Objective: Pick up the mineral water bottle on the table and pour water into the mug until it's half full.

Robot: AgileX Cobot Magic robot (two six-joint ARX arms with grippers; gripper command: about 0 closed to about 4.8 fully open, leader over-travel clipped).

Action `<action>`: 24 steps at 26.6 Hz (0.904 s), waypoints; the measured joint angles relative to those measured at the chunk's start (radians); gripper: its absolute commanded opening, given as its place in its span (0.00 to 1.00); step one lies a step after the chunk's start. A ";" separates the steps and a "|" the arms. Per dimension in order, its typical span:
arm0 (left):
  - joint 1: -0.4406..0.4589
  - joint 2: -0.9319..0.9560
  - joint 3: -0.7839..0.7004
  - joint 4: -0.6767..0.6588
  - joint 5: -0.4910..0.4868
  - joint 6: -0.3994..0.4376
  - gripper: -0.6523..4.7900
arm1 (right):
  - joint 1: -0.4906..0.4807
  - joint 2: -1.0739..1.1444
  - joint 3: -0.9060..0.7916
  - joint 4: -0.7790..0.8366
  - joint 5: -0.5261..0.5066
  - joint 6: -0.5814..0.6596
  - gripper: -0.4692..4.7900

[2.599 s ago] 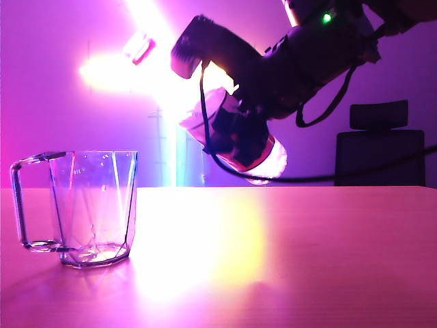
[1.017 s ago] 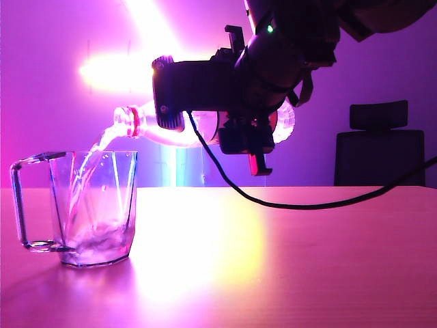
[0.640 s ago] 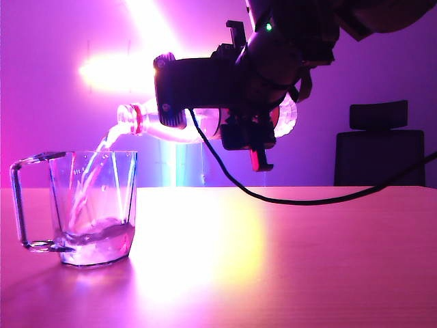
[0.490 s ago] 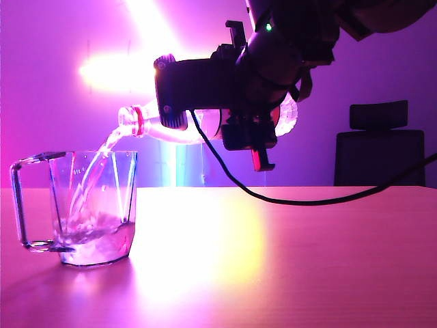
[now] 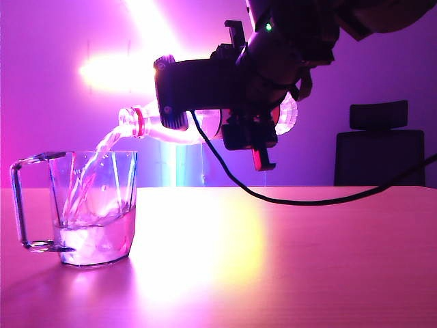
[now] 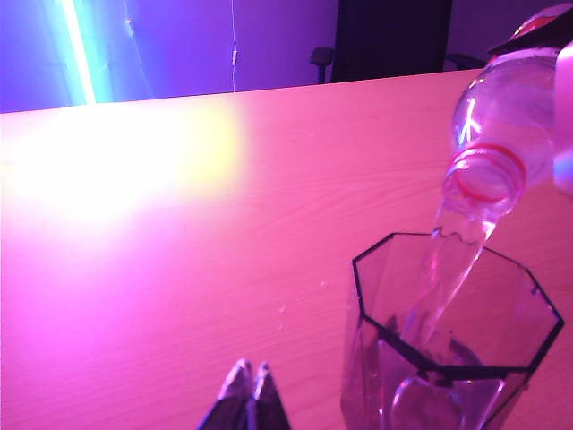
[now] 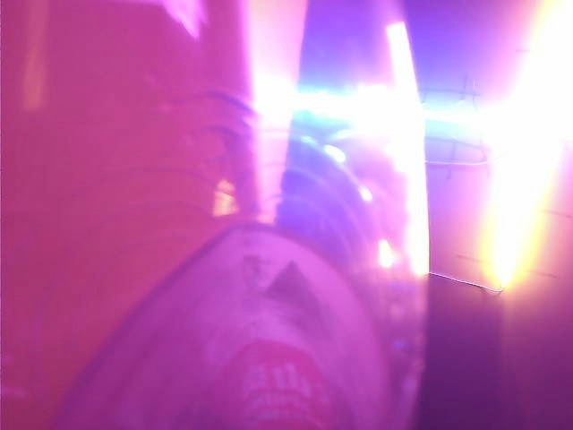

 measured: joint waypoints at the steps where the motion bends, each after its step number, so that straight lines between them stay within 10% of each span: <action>1: 0.000 0.000 0.000 0.000 0.000 0.000 0.12 | 0.000 0.000 0.001 0.000 0.000 0.000 0.59; 24: 0.000 0.000 0.000 0.000 0.000 0.000 0.12 | 0.005 0.000 0.005 -0.036 0.025 0.184 0.61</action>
